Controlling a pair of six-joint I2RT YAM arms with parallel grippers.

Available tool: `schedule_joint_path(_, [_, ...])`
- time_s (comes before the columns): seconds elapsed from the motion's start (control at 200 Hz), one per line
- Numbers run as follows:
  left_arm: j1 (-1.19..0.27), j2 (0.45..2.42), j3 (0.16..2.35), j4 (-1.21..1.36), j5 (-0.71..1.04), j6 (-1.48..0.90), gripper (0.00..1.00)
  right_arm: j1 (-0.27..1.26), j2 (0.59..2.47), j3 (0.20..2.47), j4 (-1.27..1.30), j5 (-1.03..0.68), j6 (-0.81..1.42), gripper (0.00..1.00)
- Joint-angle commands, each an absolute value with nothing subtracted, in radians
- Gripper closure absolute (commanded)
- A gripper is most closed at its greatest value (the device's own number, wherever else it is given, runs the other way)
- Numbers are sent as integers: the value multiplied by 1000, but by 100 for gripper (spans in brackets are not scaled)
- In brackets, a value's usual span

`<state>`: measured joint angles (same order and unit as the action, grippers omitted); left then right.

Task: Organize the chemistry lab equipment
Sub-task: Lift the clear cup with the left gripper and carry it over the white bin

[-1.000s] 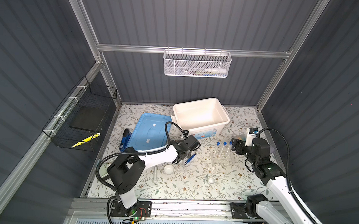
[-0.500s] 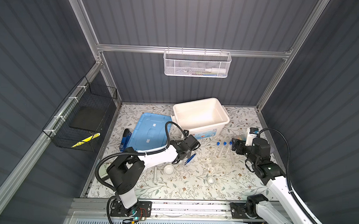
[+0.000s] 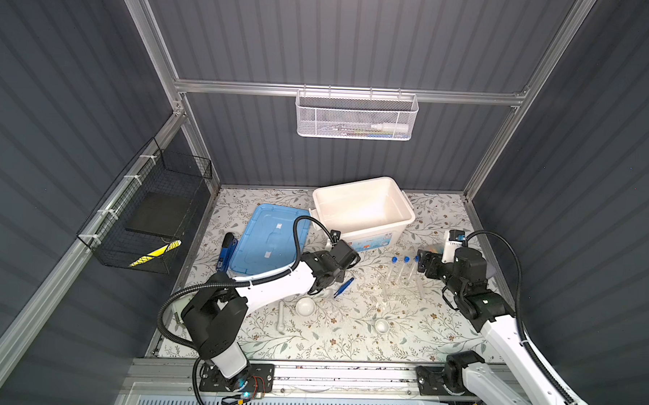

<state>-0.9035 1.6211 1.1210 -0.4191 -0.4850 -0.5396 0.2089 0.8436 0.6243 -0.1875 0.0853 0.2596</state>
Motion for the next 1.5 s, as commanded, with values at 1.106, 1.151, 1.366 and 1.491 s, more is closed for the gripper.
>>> schedule_joint_path(1.106, [-996,1451,1374,-569,-535,-395,72,90,1046,831,-124,-119,275,16])
schedule_joint_path(1.151, [-996,1446,1387,-558,-541,-378,72,89,1046,831,-124,-120,275,16])
schedule_joint_path(1.366, [-989,1488,1497,-520,-597,-269,69,88,1051,831,-118,-129,285,16])
schedule_joint_path(1.491, [-938,1519,1529,-454,-557,-224,69,87,1051,830,-118,-132,286,16])
